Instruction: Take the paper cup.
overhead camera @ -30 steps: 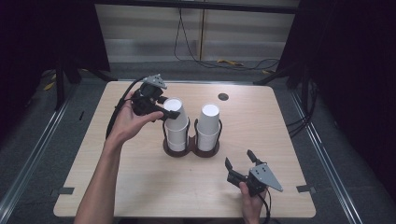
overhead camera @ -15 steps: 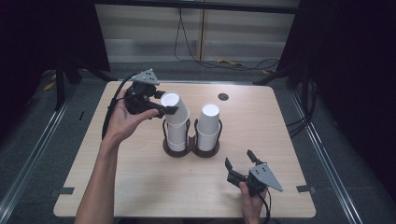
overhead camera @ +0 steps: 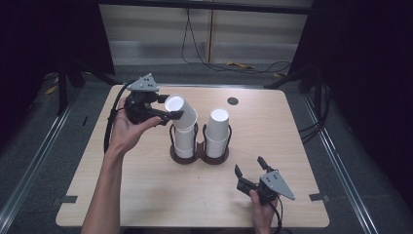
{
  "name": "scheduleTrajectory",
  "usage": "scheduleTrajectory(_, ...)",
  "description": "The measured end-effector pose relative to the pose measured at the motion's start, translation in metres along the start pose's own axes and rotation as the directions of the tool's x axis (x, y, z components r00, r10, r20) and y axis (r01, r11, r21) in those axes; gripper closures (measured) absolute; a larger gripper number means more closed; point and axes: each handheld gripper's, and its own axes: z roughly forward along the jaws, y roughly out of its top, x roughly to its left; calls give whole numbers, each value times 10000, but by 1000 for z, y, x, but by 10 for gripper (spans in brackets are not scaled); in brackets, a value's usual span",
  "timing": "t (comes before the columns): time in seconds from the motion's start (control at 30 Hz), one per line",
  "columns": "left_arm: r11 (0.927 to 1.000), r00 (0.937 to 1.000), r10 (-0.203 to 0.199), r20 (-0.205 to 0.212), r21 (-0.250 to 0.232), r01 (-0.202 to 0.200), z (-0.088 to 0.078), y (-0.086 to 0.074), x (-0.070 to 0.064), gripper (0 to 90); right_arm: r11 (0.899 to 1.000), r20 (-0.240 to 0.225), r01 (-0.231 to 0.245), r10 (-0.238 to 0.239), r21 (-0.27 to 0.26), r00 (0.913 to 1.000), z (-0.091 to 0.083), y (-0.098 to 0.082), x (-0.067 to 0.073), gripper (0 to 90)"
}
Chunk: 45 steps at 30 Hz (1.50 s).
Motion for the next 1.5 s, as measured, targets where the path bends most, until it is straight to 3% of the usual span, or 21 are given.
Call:
scheduleTrajectory(0.2,9995,9996,213,157,-245,-209,-6,-1,-6,348,10000,-11,1,-1,-10,10000,0,0,0,138)
scheduleTrajectory(0.47,9968,9997,128,216,-793,-111,-15,-11,-12,348,10000,-13,10,-10,-13,10000,0,0,0,138)
scheduleTrajectory(0.6,9918,9973,-56,734,-1271,149,-18,-17,-12,349,10000,-24,48,-48,-37,10000,0,0,0,138)
scheduleTrajectory(0.67,9921,9983,-13,584,-1249,86,-18,-19,-14,348,10000,-15,34,-34,-30,10000,0,0,0,138)
scheduleTrajectory(1.13,9889,9948,118,1016,-1487,34,-19,-32,-28,348,10000,-6,-14,14,-12,10000,0,0,0,138)
scheduleTrajectory(1.33,9918,9937,338,1067,-1265,-201,-16,-39,-40,347,9999,-141,-68,70,104,9999,1,1,-1,136)
scheduleTrajectory(1.5,9930,9923,438,1162,-1140,-304,-11,-44,-47,347,9996,-651,-202,215,208,9976,1,1,-1,131)
